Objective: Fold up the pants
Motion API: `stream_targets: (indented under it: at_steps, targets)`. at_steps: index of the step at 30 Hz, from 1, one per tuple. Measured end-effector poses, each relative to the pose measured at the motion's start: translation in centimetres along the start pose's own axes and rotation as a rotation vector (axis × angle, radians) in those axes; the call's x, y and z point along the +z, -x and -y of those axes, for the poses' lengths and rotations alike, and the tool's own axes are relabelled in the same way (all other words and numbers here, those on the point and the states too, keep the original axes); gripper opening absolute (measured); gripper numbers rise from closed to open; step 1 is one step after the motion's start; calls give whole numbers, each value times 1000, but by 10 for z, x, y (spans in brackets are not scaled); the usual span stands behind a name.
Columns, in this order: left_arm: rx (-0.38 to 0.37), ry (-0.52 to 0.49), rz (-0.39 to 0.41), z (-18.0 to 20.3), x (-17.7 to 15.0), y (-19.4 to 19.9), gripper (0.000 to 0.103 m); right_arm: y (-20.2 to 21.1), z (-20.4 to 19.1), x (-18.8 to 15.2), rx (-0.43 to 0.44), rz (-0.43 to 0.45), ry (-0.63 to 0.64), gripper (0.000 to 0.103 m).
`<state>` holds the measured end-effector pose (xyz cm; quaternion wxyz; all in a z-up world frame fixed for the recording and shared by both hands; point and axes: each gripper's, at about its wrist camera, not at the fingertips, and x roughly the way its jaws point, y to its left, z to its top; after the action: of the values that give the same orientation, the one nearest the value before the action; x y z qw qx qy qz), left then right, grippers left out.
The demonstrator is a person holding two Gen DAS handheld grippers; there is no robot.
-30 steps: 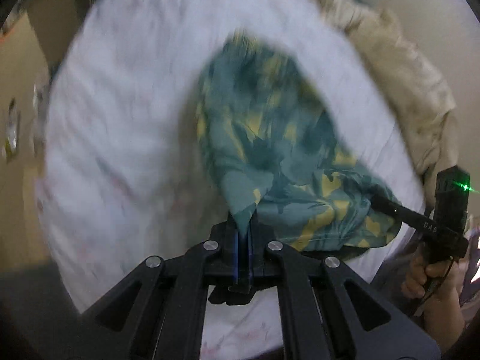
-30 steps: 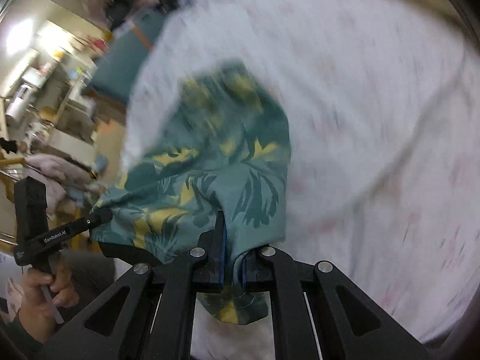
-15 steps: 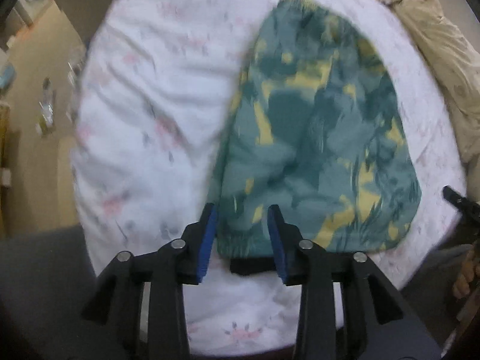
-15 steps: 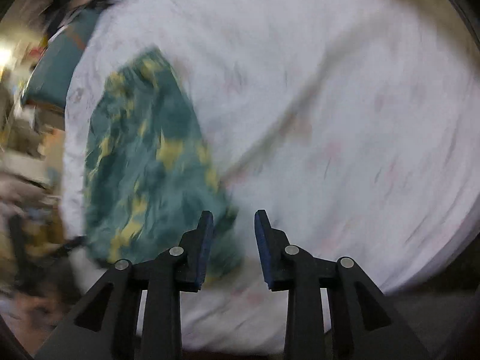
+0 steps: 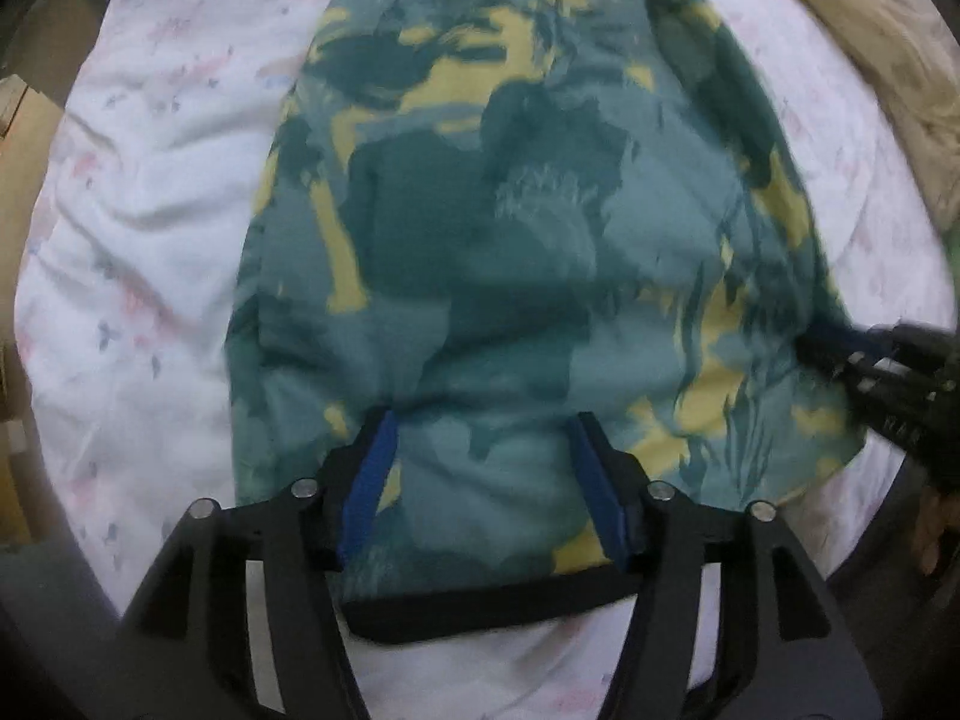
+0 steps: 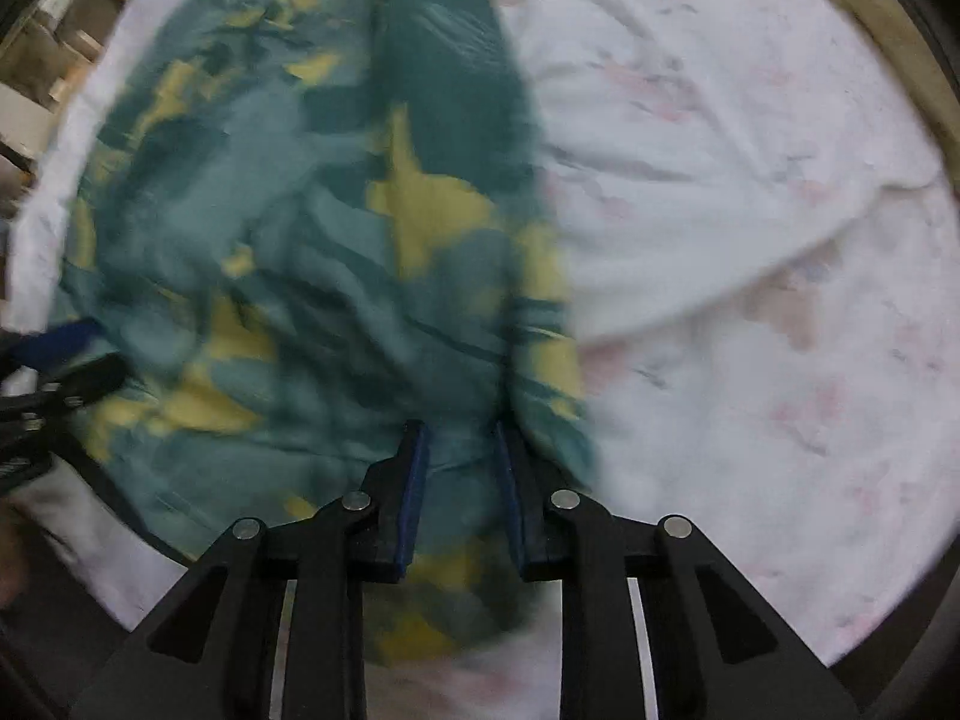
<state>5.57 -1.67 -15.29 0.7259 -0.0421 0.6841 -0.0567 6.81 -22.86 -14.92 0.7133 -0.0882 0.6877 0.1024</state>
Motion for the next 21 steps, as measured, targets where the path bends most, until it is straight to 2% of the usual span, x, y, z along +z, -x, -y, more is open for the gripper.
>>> stream_targets:
  at_steps: [2,4,6,10,13,16,17,18,19,20,21]
  targets:
    - [-20,35,-14,-7,-3,6,56,4,3,-4,-59,-16,13,22]
    - [-37,91,4,-18,-4,18,56,9,11,-10,-7,-43,-8,23]
    - [-61,125,35,-24,3,33,56,23,18,-9,47,-10,-25,25]
    - [-59,122,162,-31,45,71,56,68,30,21,186,183,-57,28]
    - [-86,103,209,-34,83,83,56,89,30,55,248,275,-73,28]
    - [-86,79,233,-52,120,84,47,97,21,100,298,322,-67,27]
    - [-90,65,245,-52,131,77,37,95,16,116,307,330,-56,23]
    - [-82,49,255,-48,142,73,32,92,13,126,313,336,-44,18]
    - [-74,33,258,-44,154,69,22,90,8,140,305,349,-26,17]
    - [-88,17,259,-42,164,63,17,83,5,155,298,359,-15,16]
    - [-101,8,251,-40,173,57,16,78,3,162,297,363,-11,16]
